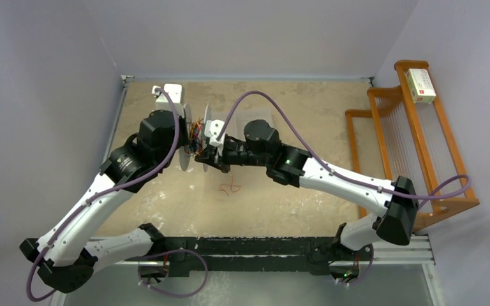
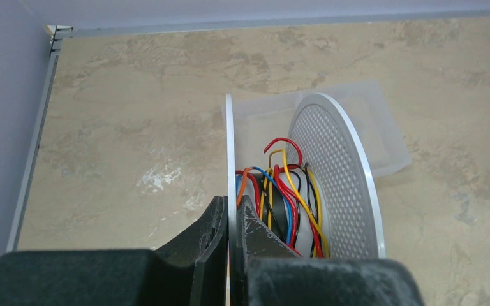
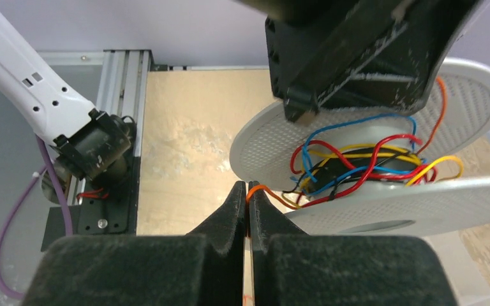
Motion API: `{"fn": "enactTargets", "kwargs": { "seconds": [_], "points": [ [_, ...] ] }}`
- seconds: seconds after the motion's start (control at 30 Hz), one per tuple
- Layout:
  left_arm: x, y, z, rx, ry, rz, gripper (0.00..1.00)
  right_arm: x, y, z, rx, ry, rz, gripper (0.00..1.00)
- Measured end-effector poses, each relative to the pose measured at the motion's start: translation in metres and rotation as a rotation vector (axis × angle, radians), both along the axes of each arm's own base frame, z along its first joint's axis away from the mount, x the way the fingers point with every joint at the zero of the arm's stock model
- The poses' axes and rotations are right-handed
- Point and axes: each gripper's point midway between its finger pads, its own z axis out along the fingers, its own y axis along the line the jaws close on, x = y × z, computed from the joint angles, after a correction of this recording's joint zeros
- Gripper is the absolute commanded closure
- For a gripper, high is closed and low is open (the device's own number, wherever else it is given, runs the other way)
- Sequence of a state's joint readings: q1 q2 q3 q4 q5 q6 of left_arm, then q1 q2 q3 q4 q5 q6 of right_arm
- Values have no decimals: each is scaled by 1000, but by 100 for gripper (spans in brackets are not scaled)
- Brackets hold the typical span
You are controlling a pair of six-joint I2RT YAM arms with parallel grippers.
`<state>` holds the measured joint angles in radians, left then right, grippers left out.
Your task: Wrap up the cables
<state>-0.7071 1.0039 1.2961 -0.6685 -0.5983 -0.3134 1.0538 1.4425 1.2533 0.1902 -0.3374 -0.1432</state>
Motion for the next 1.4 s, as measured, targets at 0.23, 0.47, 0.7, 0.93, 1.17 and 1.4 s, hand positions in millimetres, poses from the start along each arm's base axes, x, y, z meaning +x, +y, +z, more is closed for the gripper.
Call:
{"fn": "enactTargets", "kwargs": {
  "seconds": [0.23, 0.47, 0.7, 0.93, 1.17, 1.4],
  "points": [
    [-4, -9, -22, 91, 54, -96, 100, 4, -3, -4, -130, -17, 2, 100],
    [-15, -31, -38, 141, 100, -261, 100, 7, -17, -7, -198, -61, 11, 100],
    [-36, -58, -52, 180, 141, -460, 100, 32, -41, -7, -261, -94, -27, 92],
    [-54, -56, -61, 190, 172, -533, 100, 59, -78, -7, -307, -144, -126, 92],
    [-63, -60, -54, 166, 153, -584, 100, 61, -91, -11, -322, -155, -153, 99],
    [-72, -64, -51, 142, 149, -639, 100, 67, -102, -47, -365, -121, -197, 95]
  ]
}}
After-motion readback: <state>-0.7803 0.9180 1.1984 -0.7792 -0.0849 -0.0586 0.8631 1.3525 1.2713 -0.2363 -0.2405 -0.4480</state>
